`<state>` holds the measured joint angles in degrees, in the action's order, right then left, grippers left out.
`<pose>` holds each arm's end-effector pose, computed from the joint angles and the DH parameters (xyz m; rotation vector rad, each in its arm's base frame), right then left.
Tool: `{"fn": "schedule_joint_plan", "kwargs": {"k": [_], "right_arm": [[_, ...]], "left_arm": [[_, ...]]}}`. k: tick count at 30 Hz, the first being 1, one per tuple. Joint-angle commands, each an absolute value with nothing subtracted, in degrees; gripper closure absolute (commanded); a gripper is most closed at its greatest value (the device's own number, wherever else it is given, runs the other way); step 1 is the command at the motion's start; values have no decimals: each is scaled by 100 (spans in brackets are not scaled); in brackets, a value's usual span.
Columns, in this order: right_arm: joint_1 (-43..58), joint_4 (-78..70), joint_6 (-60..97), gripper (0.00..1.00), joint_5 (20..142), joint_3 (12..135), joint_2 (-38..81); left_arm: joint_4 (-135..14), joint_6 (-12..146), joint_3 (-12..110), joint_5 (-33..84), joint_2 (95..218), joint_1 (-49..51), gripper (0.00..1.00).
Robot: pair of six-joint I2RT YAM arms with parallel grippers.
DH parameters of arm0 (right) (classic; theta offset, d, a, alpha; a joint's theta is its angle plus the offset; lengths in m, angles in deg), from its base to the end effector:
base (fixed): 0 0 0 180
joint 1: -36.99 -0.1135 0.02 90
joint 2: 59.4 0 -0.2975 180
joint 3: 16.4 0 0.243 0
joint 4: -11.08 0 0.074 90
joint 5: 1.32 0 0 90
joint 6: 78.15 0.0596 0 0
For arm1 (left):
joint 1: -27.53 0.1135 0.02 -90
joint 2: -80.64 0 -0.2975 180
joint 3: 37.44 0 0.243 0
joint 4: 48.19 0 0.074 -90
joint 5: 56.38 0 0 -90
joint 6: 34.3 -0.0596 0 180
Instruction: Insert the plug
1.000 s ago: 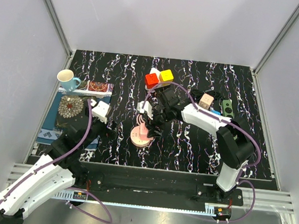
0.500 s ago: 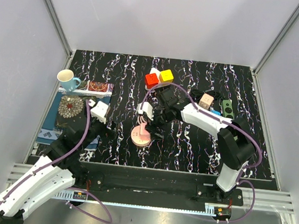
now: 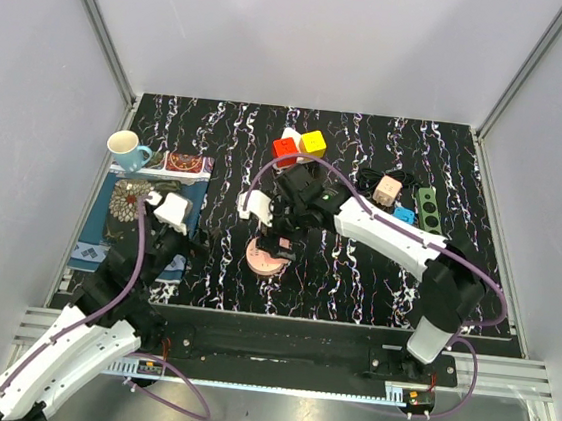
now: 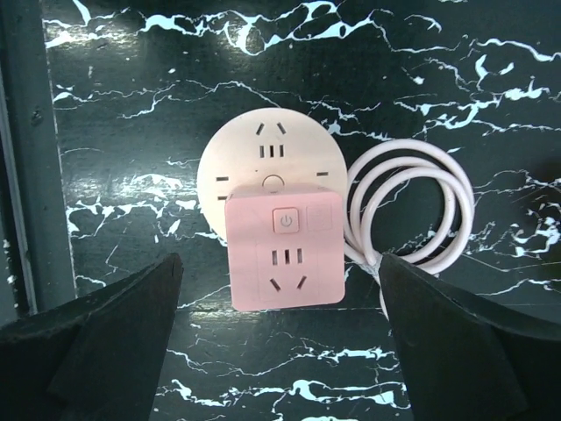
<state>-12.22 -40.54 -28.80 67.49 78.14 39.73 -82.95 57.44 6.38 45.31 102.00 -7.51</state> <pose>0.2329 0.3029 0.2801 -1.8903 1.6912 0.5298 0.0862 -0.0457 0.2865 0.3701 1.7508 -0.2799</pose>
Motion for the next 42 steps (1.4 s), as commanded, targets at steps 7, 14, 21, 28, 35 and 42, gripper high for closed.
{"fn": "schedule_joint_plan", "kwargs": {"k": [7, 14, 21, 28, 35, 42], "right_arm": [[-1478, -4409, -3236, 3, 7734, 8552, 4544], [-1486, -4953, -3228, 5, 7365, 9026, 4967], [-1486, -5287, -3166, 13, 7365, 8992, 5134], [-1486, -5314, -3096, 47, 7374, 8825, 5178], [-1486, -5244, -3034, 82, 7374, 8456, 5187], [-1486, -4866, -2859, 89, 7427, 7797, 5055]], "left_arm": [[-7997, 5702, 586, 5120, 9505, -718, 1], [-8006, 5684, 595, 5102, 9505, -718, 1], [-8015, 5667, 586, 5094, 9523, -718, 1], [-8006, 5667, 578, 5059, 9584, -718, 1], [-7997, 5667, 595, 5023, 9655, -709, 1], [-8006, 5667, 586, 5058, 9628, -709, 1]]}}
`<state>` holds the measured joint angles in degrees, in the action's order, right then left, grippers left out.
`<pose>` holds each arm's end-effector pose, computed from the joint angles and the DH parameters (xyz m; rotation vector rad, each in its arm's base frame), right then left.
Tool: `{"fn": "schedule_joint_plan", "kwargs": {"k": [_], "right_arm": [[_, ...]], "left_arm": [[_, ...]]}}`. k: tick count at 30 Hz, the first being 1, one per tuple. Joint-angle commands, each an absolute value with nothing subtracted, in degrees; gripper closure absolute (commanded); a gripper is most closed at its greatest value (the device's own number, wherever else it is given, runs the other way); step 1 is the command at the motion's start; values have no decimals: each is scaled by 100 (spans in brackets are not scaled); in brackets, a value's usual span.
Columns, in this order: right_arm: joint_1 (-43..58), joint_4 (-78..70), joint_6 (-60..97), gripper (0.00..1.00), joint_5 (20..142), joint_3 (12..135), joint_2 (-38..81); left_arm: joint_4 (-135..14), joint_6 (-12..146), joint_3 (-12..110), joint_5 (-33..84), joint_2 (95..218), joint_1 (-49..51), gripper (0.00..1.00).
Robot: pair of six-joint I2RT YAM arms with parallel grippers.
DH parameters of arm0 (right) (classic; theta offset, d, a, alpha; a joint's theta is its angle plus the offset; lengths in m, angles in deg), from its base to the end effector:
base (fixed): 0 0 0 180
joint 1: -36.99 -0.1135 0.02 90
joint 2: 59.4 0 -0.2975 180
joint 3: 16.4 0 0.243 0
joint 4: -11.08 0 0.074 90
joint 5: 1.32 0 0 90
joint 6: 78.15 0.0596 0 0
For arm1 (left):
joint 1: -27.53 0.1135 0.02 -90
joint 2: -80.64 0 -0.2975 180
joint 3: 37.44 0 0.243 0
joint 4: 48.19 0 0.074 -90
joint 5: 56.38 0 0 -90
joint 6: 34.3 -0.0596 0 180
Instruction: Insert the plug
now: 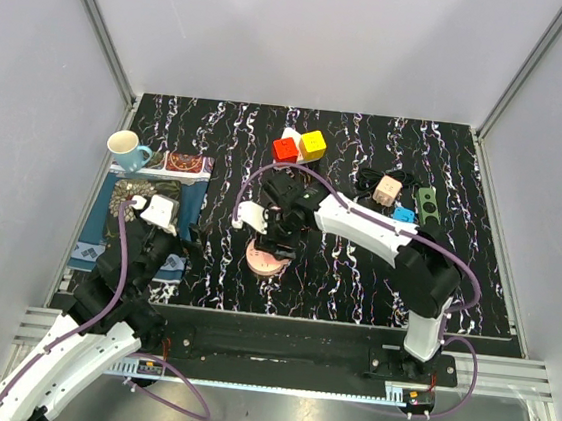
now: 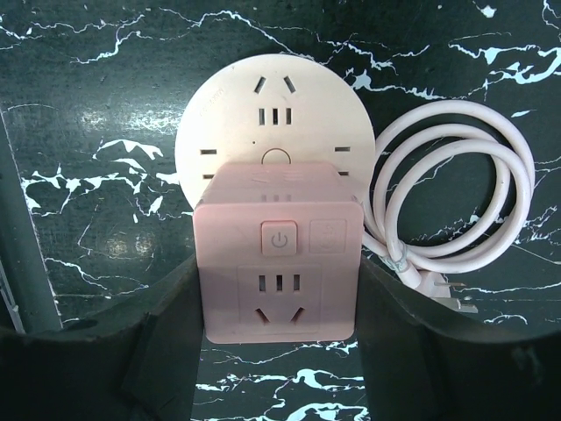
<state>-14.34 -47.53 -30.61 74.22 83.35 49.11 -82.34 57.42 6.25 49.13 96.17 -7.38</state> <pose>0.2416 0.3257 0.2370 -2.0496 1.8229 0.3892 0.0733 -0.0317 0.2941 0.2799 1.6544 -0.2560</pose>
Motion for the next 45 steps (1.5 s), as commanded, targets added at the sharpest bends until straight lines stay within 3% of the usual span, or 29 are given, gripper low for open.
{"fn": "schedule_joint_plan", "kwargs": {"k": [1, 5, 19, 36, 45], "right_arm": [[-1486, -4822, -2832, 92, 7400, 7649, 5020], [-1486, -4602, -2797, 96, 7435, 7349, 5011], [-1486, -4575, -2577, 96, 7365, 6593, 5055], [-1486, -4840, -2683, 95, 7347, 6971, 5925], [-1495, -4655, -2568, 92, 7391, 6812, 5547]], "left_arm": [[-8015, 5667, 595, 5067, 9620, -709, 1], [-8015, 5667, 586, 5085, 9602, -718, 1], [-7988, 5675, 578, 5032, 9602, -701, 1], [-7962, 5684, 560, 4927, 9620, -692, 1], [-7936, 5684, 560, 4927, 9628, -683, 1]]}}
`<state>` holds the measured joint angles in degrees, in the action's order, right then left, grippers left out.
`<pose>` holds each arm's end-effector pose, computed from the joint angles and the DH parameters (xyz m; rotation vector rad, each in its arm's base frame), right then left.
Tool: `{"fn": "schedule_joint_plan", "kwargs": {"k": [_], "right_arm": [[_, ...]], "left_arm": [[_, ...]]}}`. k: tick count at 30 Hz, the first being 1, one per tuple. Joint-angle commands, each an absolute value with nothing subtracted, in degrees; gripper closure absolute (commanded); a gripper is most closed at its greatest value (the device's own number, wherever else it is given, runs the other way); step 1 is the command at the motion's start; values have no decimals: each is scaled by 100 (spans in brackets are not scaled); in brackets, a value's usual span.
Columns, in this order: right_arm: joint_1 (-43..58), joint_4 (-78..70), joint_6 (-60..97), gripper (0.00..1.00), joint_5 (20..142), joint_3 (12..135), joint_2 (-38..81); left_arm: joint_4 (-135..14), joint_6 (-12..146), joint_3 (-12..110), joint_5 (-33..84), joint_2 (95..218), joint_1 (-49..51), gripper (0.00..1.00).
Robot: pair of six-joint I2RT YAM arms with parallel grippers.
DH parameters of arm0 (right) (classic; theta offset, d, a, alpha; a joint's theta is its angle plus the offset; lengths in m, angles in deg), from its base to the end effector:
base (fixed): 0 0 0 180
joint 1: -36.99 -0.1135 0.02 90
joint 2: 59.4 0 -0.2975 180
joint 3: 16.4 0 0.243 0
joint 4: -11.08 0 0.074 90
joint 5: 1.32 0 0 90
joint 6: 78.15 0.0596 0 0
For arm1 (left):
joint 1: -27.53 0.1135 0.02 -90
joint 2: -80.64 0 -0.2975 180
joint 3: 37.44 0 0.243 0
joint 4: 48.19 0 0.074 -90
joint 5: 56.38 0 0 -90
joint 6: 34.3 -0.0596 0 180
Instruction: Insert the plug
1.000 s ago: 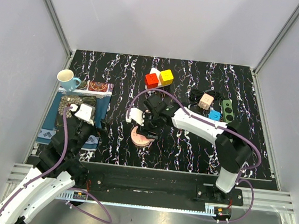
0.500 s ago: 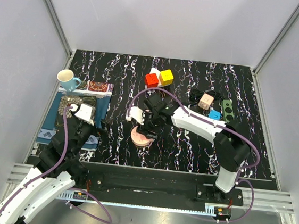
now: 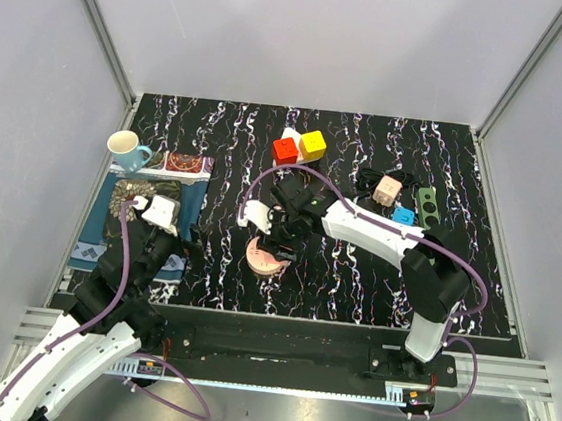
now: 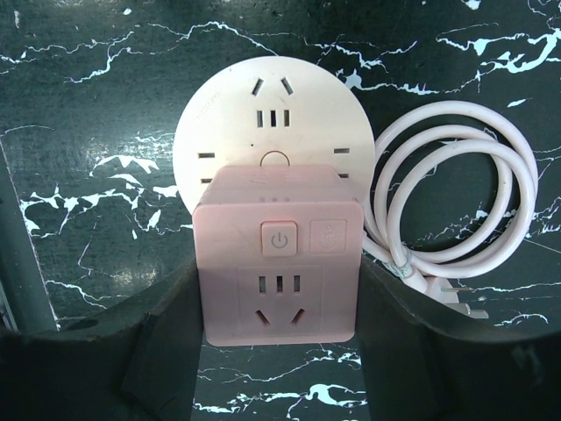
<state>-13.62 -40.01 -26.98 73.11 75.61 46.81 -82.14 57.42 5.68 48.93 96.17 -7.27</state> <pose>0.2374 0.3143 0.2202 -1.9641 1.8681 0.4294 0.0742 -0.0324 0.2911 0.2833 1.6602 -0.2554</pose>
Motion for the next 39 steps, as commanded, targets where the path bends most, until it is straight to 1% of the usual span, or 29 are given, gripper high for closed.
{"fn": "schedule_joint_plan", "kwargs": {"k": [1, 3, 4, 6, 7, 8, 10, 11, 12, 14, 17, 19, 20, 21, 24, 29, 35, 39], "right_arm": [[-1495, -4655, -2560, 90, 7417, 6856, 5538], [-1495, -4611, -2507, 86, 7427, 7013, 5469], [-1504, -4576, -2481, 80, 7374, 7075, 5416], [-1504, -4436, -2349, 62, 7164, 7250, 5145], [-1504, -4409, -2296, 45, 7128, 7321, 5038], [-1504, -4374, -2235, 39, 7102, 7409, 4942], [-1504, -4321, -2208, 31, 7136, 7672, 4695], [-1504, -4312, -2182, 22, 7163, 7752, 4616], [-1504, -4277, -2156, 16, 7215, 7909, 4485], [-1504, -4207, -2051, 9, 7242, 8007, 4353], [-1504, -3856, -1561, 0, 7364, 8008, 3862], [-1486, -3164, -1068, 0, 7768, 7701, 3554], [-1451, -2874, -422, 0, 7943, 7552, 3256], [-1312, -2523, -145, 0, 8119, 7333, 3123], [-908, -2213, 726, 0, 7955, 6920, 2700], [-432, -1983, 1990, 0, 8058, 6286, 2156], [-178, -1974, 3098, 0, 9357, 5495, 1541], [95, -1939, 3671, 0, 9685, 4958, 1110]], "left_arm": [[-7936, 5684, 560, 4918, 9637, -674, 1], [-7936, 5693, 569, 4883, 9654, -674, 1], [-7927, 5684, 560, 4874, 9672, -674, 1], [-7927, 5702, 577, 4874, 9707, -674, 1], [-7927, 5719, 569, 4865, 9725, -674, 1], [-7910, 5719, 577, 4839, 9734, -666, 1], [-7901, 5728, 577, 4795, 9786, -665, 1], [-7918, 5737, 586, 4734, 9804, -665, 1], [-7918, 5746, 595, 4699, 9848, -665, 1], [-7936, 5763, 621, 4602, 9874, -665, 1], [-7927, 5860, 648, 4523, 9962, -666, 1], [-7936, 6009, 665, 4452, 10085, -665, 1], [-7953, 6088, 683, 4348, 10155, -665, 1], [-7979, 6254, 727, 4260, 10330, -674, 1], [-8050, 6762, 841, 4066, 10839, -665, 1], [-7762, 7345, 964, 3409, 11727, -674, 1], [-6743, 8153, 1008, 2108, 12940, -683, 1], [-6320, 8672, 1140, 1746, 13881, -814, 1]]}}
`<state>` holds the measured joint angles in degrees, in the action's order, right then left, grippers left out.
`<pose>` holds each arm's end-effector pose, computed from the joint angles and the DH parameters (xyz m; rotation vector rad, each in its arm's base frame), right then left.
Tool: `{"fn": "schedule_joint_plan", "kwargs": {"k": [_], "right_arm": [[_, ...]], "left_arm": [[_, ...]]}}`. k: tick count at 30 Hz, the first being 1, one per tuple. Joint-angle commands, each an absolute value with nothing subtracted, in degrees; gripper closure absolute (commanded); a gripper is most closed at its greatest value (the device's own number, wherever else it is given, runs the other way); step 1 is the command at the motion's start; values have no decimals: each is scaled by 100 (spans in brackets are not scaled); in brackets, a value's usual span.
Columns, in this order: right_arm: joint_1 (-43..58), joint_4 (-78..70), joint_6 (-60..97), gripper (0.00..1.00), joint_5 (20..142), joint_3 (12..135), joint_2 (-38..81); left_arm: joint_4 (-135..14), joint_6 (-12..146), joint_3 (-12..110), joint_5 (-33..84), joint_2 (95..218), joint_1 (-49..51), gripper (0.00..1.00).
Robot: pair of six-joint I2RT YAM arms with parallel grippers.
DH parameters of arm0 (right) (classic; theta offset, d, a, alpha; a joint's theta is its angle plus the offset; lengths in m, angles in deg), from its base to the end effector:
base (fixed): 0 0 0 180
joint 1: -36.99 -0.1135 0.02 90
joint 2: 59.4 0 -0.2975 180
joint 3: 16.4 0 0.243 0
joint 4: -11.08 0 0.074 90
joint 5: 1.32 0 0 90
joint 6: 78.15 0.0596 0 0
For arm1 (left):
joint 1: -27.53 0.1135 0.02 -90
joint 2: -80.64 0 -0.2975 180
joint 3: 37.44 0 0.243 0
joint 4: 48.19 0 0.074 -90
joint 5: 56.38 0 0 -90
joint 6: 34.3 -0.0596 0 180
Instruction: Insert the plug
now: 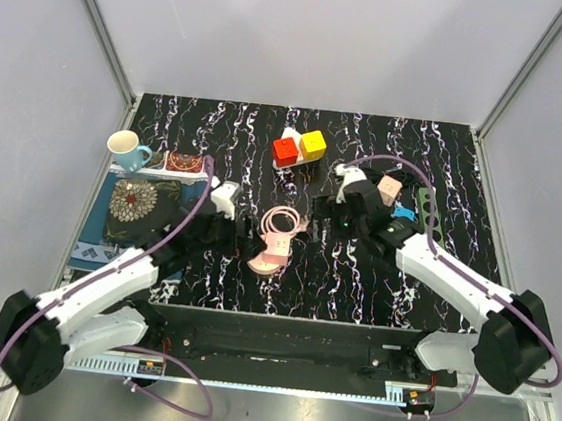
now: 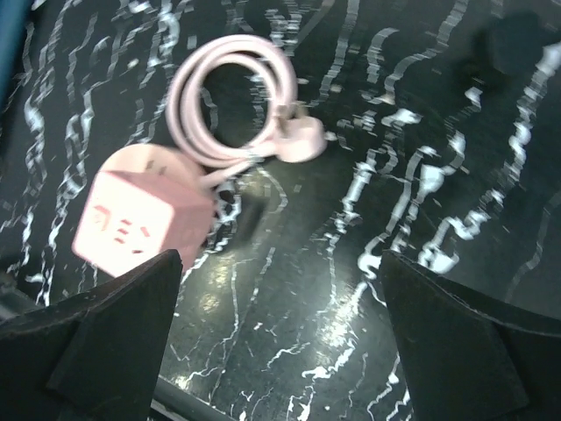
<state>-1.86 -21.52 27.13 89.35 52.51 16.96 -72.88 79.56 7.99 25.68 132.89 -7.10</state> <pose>0.2287 0.1833 0.2851 -0.4669 2.2690 0.4789 0.1538 -0.1162 0.2503 0.2924 2.1886 -0.7371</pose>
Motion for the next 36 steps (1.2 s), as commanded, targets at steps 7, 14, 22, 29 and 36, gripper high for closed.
{"fn": "schedule_joint_plan", "kwargs": {"k": [7, 14, 22, 29, 36], "right_arm": [[719, -1939, 4058, 0, 9817, 4396, 486], [1142, -2184, 3953, 0, 9948, 4403, 309], [1860, -2607, 3690, 0, 9810, 4904, 695], [2573, -2844, 3496, 0, 9651, 5405, 1292], [3286, -2835, 3233, 0, 9255, 5757, 2171]], "left_arm": [[-5363, 9392, 1368, 1491, 15032, -1184, 1], [-4087, 10614, 1886, 840, 16534, -1307, 1], [-3795, 10870, 2942, 690, 17320, -1386, 1], [-5244, 9625, 2547, 1770, 15914, -1325, 1], [-7211, 8130, 2441, 2737, 13990, -877, 1]]}}
